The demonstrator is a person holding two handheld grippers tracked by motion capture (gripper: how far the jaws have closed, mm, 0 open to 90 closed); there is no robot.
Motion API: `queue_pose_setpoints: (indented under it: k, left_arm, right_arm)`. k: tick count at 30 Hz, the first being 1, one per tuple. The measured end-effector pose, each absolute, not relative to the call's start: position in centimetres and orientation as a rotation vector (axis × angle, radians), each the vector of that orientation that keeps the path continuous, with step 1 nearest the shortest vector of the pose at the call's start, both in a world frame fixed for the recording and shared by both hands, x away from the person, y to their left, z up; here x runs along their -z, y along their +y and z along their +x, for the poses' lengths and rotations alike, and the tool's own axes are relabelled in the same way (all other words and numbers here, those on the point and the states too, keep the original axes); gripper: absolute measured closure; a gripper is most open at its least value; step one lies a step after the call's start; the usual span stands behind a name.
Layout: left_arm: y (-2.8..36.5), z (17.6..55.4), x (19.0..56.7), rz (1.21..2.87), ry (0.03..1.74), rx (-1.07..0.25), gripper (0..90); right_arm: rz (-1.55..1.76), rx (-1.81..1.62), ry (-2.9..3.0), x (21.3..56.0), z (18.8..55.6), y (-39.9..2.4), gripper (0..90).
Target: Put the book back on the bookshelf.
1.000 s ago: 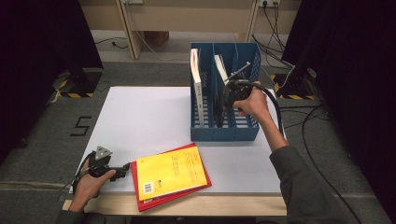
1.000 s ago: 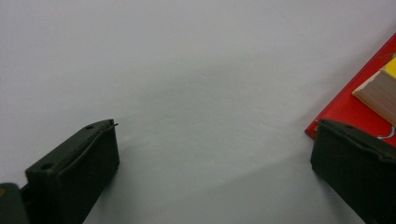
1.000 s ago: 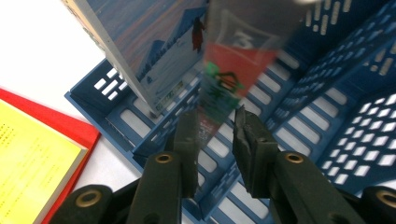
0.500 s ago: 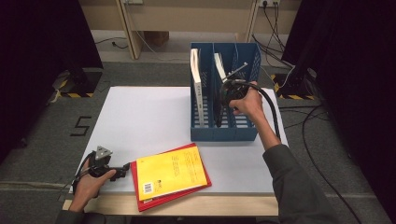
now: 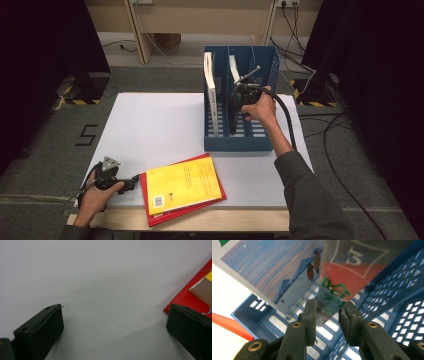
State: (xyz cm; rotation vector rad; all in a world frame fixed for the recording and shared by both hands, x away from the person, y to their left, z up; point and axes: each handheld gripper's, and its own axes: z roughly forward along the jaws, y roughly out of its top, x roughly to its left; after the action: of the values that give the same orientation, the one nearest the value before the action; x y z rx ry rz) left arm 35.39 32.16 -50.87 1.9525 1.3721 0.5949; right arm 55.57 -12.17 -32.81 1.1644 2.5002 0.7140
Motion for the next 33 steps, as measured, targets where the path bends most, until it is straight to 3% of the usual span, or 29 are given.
queue_pose_setpoints:
  k: [6, 17, 33]
  left_arm:
    - [32.2, 35.4, 50.9, 1.95, 1.372, -0.594, 0.2]
    - [32.1, 35.4, 50.9, 1.944, 1.376, -0.595, 0.2]
    - [32.3, 35.3, 51.0, 1.932, 1.365, -0.592, 0.3]
  right_arm:
    - [1.181, -0.759, 2.496, 32.6, 54.5, -13.0, 58.5]
    - [1.177, -0.885, 2.505, 32.9, 49.2, -15.1, 37.9]
    - [1.143, -1.002, 2.525, 34.8, 44.7, -15.5, 27.3]
